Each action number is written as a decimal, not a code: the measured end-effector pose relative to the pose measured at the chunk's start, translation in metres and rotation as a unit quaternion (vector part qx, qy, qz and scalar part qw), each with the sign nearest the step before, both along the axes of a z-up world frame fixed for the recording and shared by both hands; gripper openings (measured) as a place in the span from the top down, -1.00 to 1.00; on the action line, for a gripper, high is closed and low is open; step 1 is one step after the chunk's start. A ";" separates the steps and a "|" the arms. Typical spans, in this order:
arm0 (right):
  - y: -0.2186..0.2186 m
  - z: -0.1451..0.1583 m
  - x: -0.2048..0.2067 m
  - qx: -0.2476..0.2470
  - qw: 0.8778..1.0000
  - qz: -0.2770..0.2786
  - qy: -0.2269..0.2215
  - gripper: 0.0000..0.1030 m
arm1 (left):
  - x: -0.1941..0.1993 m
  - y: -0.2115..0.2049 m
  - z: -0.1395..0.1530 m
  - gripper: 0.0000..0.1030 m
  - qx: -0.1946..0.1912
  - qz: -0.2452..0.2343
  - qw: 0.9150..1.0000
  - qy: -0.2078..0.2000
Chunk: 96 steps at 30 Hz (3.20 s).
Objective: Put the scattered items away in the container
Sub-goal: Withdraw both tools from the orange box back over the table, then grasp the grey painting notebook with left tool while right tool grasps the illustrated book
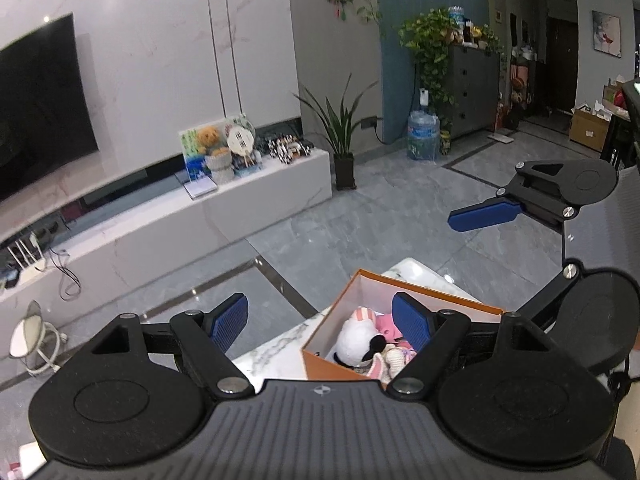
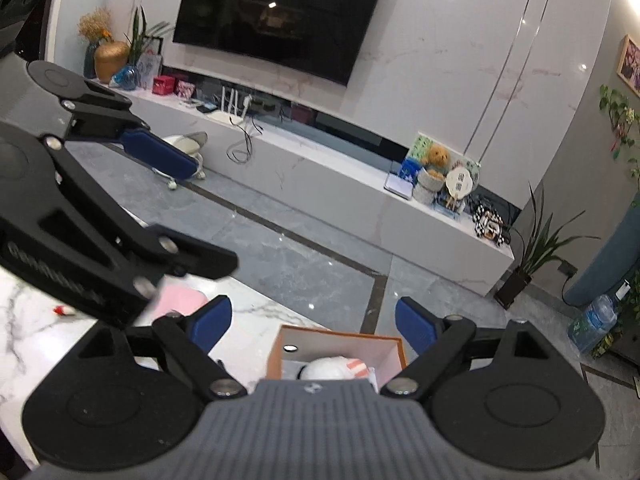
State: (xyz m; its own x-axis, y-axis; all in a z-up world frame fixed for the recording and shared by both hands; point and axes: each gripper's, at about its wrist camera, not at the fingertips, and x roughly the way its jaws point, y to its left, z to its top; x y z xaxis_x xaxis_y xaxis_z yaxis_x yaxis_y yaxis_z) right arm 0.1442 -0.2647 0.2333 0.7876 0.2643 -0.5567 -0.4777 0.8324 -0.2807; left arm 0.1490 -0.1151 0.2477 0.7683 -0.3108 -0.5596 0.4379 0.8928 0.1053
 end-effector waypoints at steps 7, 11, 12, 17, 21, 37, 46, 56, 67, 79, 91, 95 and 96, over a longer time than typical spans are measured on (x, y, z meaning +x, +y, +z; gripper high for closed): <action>0.014 0.015 -0.042 0.023 0.999 0.032 -0.011 -0.77 | -0.050 0.044 0.020 -0.82 -0.023 0.001 0.999 -0.037; 0.022 0.019 -0.063 0.030 0.998 0.055 -0.016 -0.78 | -0.072 0.060 0.015 -0.82 -0.018 0.002 0.999 -0.042; 0.024 0.021 -0.068 0.033 0.997 0.061 -0.017 -0.79 | -0.079 0.063 0.013 -0.82 -0.016 0.001 0.999 -0.044; 0.031 0.023 -0.092 0.039 0.995 0.086 -0.022 -0.83 | -0.111 0.083 -0.001 -0.82 -0.012 0.005 0.998 -0.054; 0.028 0.018 -0.105 0.042 0.993 0.105 -0.014 -0.85 | -0.132 0.106 -0.017 -0.84 -0.016 0.020 0.998 -0.056; 0.061 -0.061 -0.050 0.034 0.989 0.128 0.072 -0.86 | -0.082 0.147 -0.113 -0.85 -0.068 0.070 0.995 0.032; 0.084 -0.125 -0.010 0.020 0.983 0.137 0.119 -0.86 | -0.059 0.159 -0.176 -0.85 -0.078 0.085 0.989 0.092; 0.117 -0.202 0.039 -0.007 0.975 0.147 0.167 -0.86 | -0.036 0.177 -0.251 -0.85 -0.047 0.126 0.977 0.168; 0.153 -0.266 0.079 -0.039 0.968 0.160 0.188 -0.86 | -0.014 0.171 -0.289 -0.85 -0.061 0.133 0.966 0.213; 0.167 -0.305 0.113 -0.065 0.962 0.177 0.197 -0.86 | 0.003 0.154 -0.305 -0.85 -0.037 0.131 0.969 0.209; 0.171 -0.323 0.122 -0.075 0.957 0.189 0.207 -0.86 | 0.010 0.145 -0.324 -1.00 0.030 0.130 0.965 0.226; 0.170 -0.326 0.124 -0.075 0.956 0.188 0.210 -0.86 | 0.009 0.143 -0.326 -1.00 0.028 0.131 0.967 0.219; 0.170 -0.327 0.125 -0.074 0.956 0.188 0.212 -0.86 | 0.010 0.143 -0.326 -1.00 0.027 0.132 0.966 0.218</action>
